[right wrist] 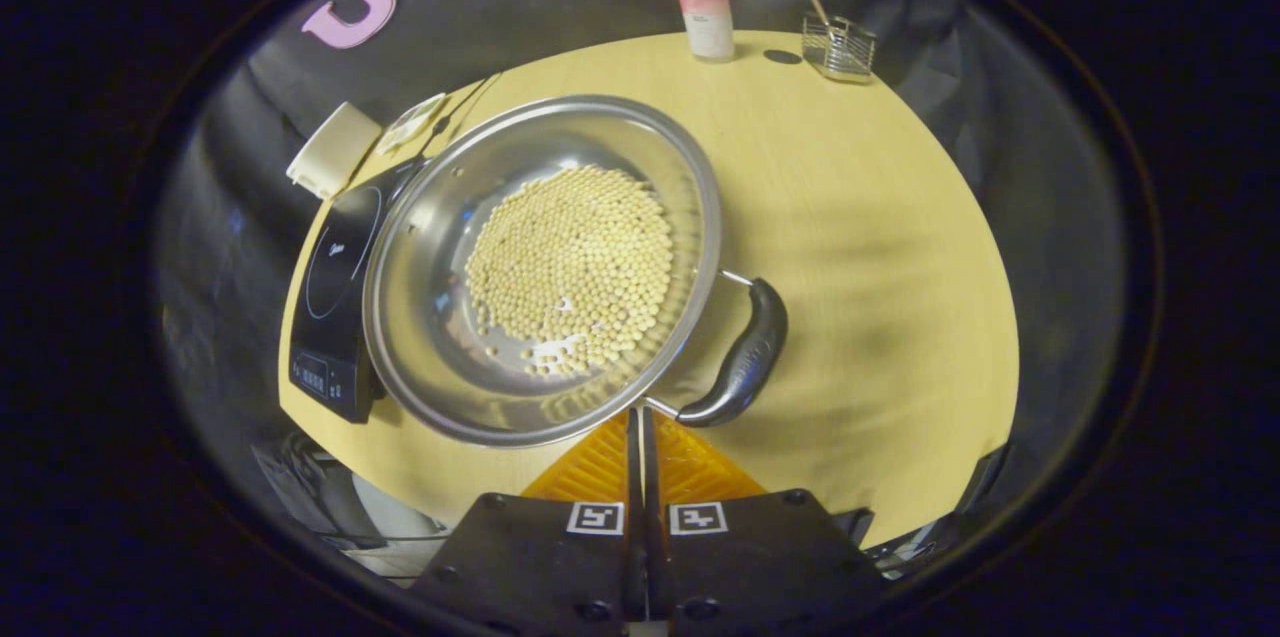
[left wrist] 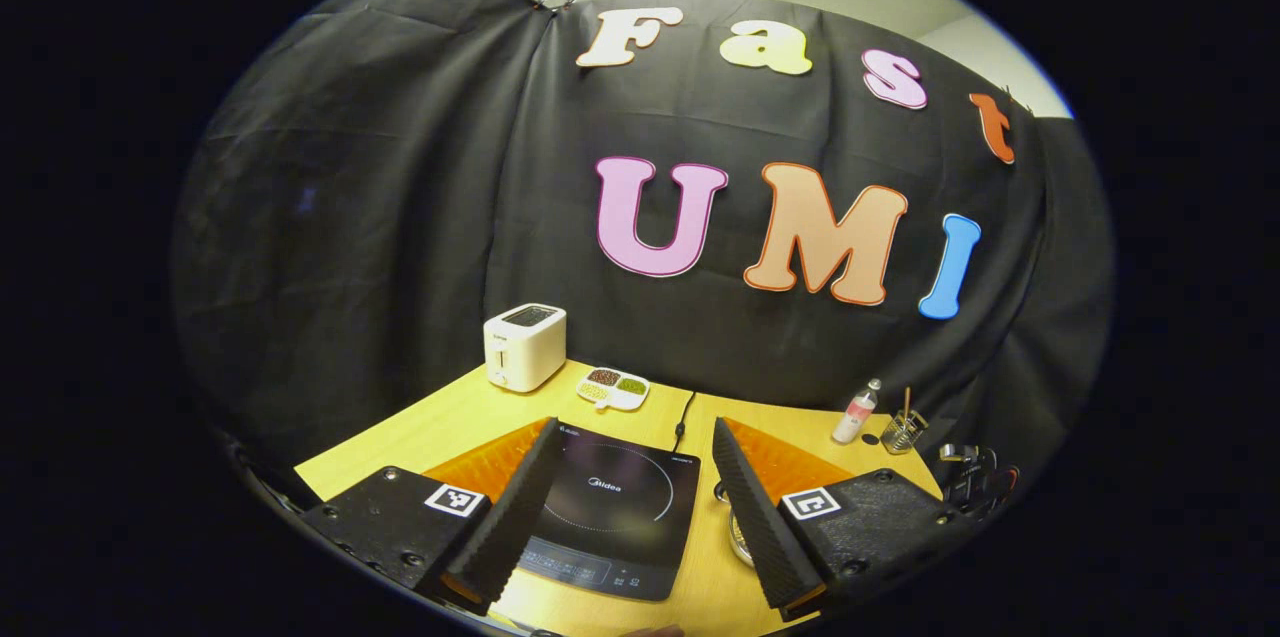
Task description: First push the handle of the pot to place it horizontally, then grasp the pot with both hands and set it on the induction cooktop.
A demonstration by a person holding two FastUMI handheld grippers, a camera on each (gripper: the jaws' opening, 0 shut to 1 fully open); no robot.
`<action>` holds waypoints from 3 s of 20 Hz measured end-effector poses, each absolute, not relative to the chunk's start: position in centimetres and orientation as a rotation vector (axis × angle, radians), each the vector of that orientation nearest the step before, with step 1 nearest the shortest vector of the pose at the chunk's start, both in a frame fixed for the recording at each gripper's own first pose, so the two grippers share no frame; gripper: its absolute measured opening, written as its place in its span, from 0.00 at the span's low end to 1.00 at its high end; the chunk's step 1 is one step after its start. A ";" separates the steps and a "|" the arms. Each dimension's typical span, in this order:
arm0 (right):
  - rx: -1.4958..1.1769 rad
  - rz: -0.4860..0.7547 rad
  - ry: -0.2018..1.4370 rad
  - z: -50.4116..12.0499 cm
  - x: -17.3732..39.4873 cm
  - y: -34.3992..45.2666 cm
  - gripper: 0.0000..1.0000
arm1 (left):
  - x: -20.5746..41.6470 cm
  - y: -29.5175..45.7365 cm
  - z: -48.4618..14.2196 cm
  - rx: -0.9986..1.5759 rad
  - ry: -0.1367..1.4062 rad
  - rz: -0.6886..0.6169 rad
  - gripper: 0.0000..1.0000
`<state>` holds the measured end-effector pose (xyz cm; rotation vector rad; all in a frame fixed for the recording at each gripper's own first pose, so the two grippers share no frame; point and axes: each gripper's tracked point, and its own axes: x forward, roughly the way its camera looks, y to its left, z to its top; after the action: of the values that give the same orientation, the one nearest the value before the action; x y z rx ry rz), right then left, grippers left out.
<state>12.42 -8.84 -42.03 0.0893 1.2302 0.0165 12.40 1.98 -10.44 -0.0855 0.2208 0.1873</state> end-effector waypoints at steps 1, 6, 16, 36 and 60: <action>0.105 0.011 1.225 -42.1 12.9 -9.3 0.00 | 12.5 1.6 -10.3 -0.082 0.227 0.183 0.93; 0.170 -0.022 1.195 -42.5 15.4 -11.0 0.00 | 13.5 0.2 -10.5 -0.014 0.265 0.150 0.93; 0.164 -0.152 1.177 -42.1 16.9 -12.5 0.03 | 18.3 -2.8 -17.0 -0.057 0.428 -0.079 0.93; 0.040 -0.285 1.016 -37.5 19.6 -12.5 0.77 | 22.5 -7.1 -30.9 -0.093 0.811 -0.395 0.94; 0.115 -0.198 1.194 -46.1 23.1 -14.8 0.67 | 24.1 -8.3 -43.2 0.235 1.153 -0.246 0.87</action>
<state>23.12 -14.84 -46.07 0.1151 1.1939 -0.1976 24.10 -8.33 -43.22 0.2347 1.1529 -0.2458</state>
